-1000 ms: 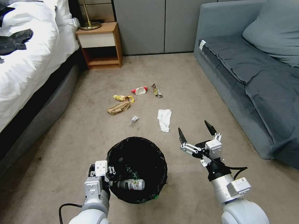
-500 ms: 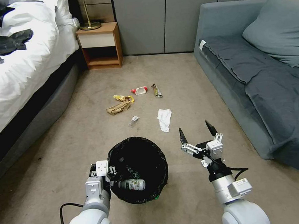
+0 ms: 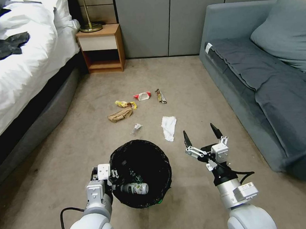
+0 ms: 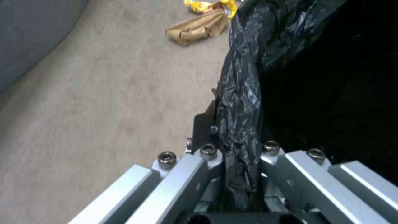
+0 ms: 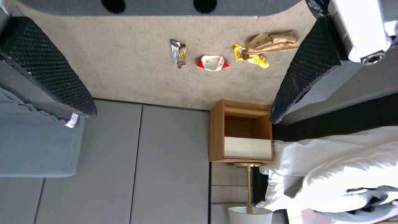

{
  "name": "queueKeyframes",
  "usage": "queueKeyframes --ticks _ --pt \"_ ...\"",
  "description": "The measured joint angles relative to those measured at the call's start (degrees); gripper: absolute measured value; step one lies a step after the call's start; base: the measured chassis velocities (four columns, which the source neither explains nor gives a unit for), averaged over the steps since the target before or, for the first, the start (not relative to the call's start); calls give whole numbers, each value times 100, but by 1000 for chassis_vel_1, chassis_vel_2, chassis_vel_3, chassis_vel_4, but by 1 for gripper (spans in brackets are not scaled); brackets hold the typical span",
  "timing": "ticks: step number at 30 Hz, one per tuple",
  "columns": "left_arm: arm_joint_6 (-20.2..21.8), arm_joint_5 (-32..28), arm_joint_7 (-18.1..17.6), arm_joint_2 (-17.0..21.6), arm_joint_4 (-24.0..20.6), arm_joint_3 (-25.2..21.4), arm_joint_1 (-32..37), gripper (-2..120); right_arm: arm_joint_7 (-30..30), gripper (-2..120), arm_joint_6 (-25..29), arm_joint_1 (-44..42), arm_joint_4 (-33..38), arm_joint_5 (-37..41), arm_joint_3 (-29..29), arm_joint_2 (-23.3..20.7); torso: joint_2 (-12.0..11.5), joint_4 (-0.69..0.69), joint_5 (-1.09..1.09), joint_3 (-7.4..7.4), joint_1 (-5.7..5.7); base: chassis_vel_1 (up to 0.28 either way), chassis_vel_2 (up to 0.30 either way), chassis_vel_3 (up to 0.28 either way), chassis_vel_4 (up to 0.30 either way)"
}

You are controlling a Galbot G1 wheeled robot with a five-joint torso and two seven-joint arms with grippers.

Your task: Pick up the trash bin, then pick up the garbage from the floor and place it into the trash bin.

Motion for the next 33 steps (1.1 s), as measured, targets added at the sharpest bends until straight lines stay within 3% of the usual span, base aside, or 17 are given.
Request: queueKeyframes --ticks 19,33 --pt "14 -40 12 49 -74 -62 -19 1 -62 100 73 77 -39 -24 -10 -102 -1 1 1 1 1 -259 255 263 -269" --pt "23 -42 12 36 -75 -70 -24 1 -139 100 220 295 -156 -43 -20 -130 0 0 1 -1 0 -3 18 -2 -11"
